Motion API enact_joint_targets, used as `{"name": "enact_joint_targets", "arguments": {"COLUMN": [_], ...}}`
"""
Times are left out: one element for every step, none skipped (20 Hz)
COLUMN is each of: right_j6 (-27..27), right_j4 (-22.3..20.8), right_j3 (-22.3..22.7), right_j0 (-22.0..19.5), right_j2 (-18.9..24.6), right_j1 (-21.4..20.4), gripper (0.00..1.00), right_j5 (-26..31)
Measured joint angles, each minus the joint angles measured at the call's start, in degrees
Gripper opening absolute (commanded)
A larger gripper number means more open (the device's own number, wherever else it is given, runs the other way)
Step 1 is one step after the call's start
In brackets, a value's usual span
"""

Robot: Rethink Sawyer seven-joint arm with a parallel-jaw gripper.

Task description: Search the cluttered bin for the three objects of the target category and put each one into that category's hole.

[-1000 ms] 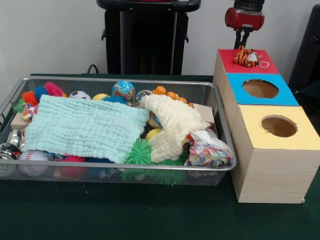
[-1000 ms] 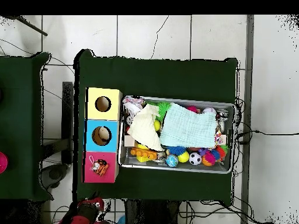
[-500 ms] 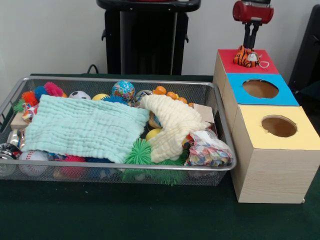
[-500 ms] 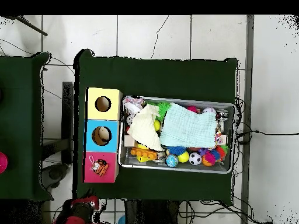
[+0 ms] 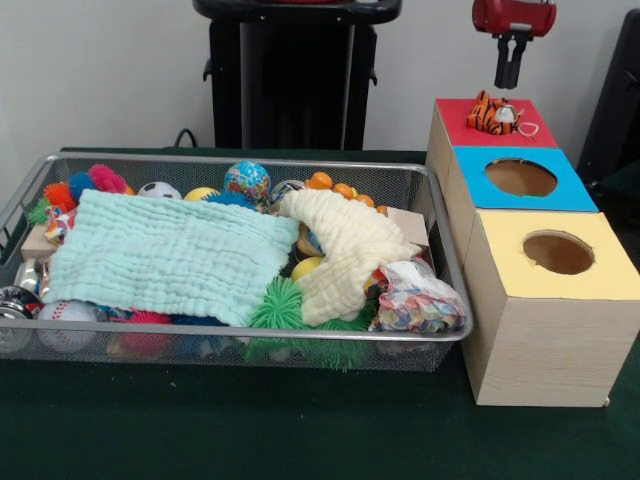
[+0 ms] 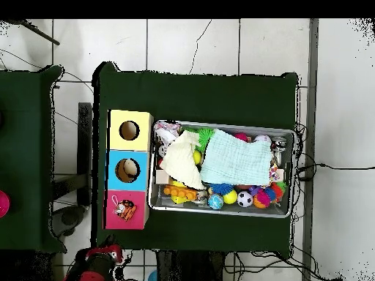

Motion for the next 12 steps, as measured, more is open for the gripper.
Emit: {"name": "enact_joint_targets", "arguments": {"right_j6": [0.0,0.0,0.0,0.0,0.0,0.0,0.0,0.0,0.0,0.0,0.0,0.0], "right_j4": [0.0,0.0,0.0,0.0,0.0,0.0,0.0,0.0,0.0,0.0,0.0,0.0], "right_j3": [0.0,0.0,0.0,0.0,0.0,0.0,-0.1,-0.1,-0.1,-0.1,-0.2,-0.3], "right_j0": [-0.3,-0.5,-0.7,-0.9,-1.0,-1.2,-1.3,-1.4,-1.4,-1.4,-1.4,-1.4], "right_j2": [0.0,0.0,0.0,0.0,0.0,0.0,0.0,0.0,0.0,0.0,0.0,0.0], "right_j1": [-0.1,-0.2,-0.3,-0.3,-0.3,-0.4,-0.4,-0.4,-0.4,-0.4,-0.4,-0.4], "gripper": [0.0,0.0,0.0,0.0,0.0,0.0,0.0,0.0,0.0,0.0,0.0,0.0], "right_j5": [0.0,0.0,0.0,0.0,0.0,0.1,0.2,0.1,0.2,0.1,0.2,0.2]}}
